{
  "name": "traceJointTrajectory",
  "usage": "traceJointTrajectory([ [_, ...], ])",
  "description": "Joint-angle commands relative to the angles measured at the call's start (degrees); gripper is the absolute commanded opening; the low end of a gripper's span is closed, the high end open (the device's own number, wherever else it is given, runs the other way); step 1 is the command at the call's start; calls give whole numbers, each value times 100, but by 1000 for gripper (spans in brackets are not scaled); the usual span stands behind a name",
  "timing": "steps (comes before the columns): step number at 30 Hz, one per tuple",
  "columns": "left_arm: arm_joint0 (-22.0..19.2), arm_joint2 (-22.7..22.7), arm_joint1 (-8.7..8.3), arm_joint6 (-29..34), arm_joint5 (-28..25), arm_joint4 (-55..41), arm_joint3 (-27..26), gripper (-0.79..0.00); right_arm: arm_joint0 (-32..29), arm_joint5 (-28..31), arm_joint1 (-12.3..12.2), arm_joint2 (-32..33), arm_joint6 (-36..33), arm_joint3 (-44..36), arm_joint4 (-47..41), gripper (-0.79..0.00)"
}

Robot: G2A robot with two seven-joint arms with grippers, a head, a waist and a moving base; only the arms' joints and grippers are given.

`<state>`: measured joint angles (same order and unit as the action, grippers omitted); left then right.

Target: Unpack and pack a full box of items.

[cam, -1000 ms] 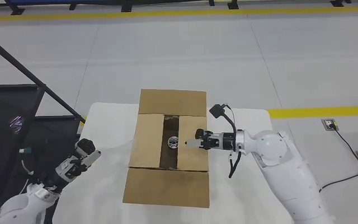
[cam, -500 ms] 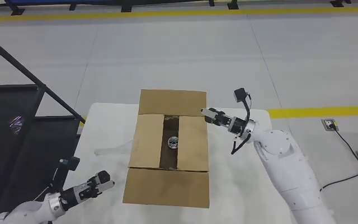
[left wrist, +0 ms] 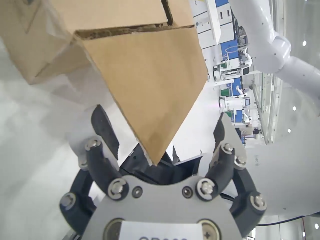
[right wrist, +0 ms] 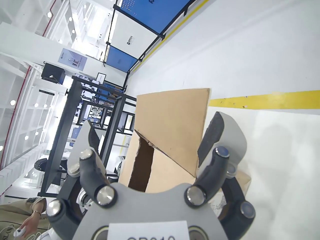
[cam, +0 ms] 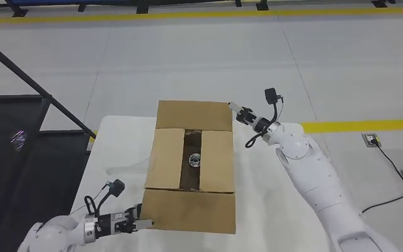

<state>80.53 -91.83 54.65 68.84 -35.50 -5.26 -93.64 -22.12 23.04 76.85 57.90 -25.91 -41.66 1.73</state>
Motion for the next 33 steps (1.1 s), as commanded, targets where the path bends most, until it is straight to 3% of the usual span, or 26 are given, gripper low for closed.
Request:
traceJointTrajectory([
  [1, 43, 165, -113, -175, -172, -7, -40, 0, 153, 44, 119, -191, 6, 375, -27, 0],
  [9, -24, 379, -462, -537, -532, -545, 107, 0, 493, 663, 500, -494, -538, 1428, -685, 0],
  [17, -98, 468, -674, -762, -757, -1228, 358, 0, 674, 1423, 616, -219, -1421, 2071, -1709, 0],
  [27, -337, 426, -700, -1184, -1010, -1916, 575, 0, 750, 1997, 574, 200, -2527, 2225, -2673, 0],
  [33, -395, 450, -637, -2142, -779, -878, 309, 0, 760, 2206, 500, 381, -3177, 2080, -2976, 0],
])
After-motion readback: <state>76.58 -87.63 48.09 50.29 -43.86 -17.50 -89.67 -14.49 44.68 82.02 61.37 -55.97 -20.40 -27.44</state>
